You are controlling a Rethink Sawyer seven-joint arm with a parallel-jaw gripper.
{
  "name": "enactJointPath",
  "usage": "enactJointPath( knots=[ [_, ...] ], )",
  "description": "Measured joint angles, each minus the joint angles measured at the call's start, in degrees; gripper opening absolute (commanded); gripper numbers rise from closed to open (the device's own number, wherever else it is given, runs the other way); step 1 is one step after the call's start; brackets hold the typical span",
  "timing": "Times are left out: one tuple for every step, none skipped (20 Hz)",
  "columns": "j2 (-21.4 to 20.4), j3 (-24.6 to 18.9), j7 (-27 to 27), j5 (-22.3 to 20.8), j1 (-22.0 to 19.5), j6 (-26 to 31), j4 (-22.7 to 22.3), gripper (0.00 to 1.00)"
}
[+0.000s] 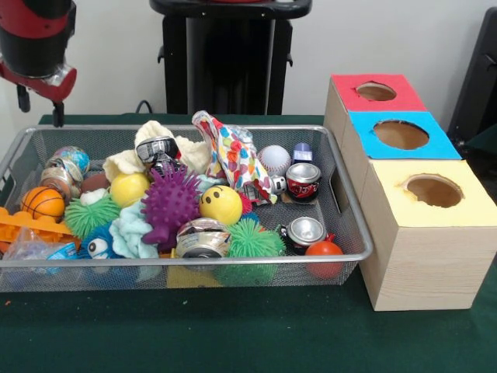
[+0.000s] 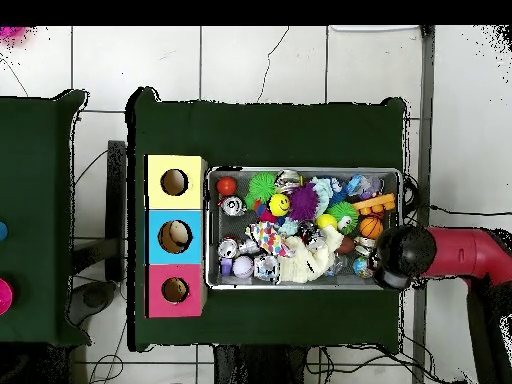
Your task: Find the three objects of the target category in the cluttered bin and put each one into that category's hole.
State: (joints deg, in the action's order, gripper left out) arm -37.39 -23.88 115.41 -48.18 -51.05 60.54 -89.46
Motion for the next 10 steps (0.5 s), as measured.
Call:
enactJointPath(
  knots=[
    [-0.49, -0.07, 0.0, 0.67, 0.15, 0.01, 0.29, 1.0],
    [-0.77, -0.07, 0.0, 1.03, 0.25, 0.01, 0.46, 1.0],
    [-1.4, -0.07, 0.0, 1.81, 0.42, 0.07, 0.86, 1.0],
    [-1.65, -0.07, 0.0, 2.1, 0.49, 0.15, 1.05, 1.0],
    [-1.97, -0.07, 0.0, 2.47, 0.57, 0.29, 1.3, 1.0],
    [-2.33, -0.06, 0.0, 2.86, 0.69, 0.51, 1.65, 1.0],
    [-2.68, -0.06, 0.0, 3.15, 0.82, 0.77, 2.06, 1.0],
    [-2.91, -0.05, 0.0, 3.28, 0.97, 0.99, 2.42, 1.0],
    [-3.14, -0.02, 0.0, 3.29, 1.28, 1.28, 3.02, 1.0],
    [-3.2, -0.02, 0.0, 3.28, 1.54, 1.45, 3.43, 1.0]
  ],
)
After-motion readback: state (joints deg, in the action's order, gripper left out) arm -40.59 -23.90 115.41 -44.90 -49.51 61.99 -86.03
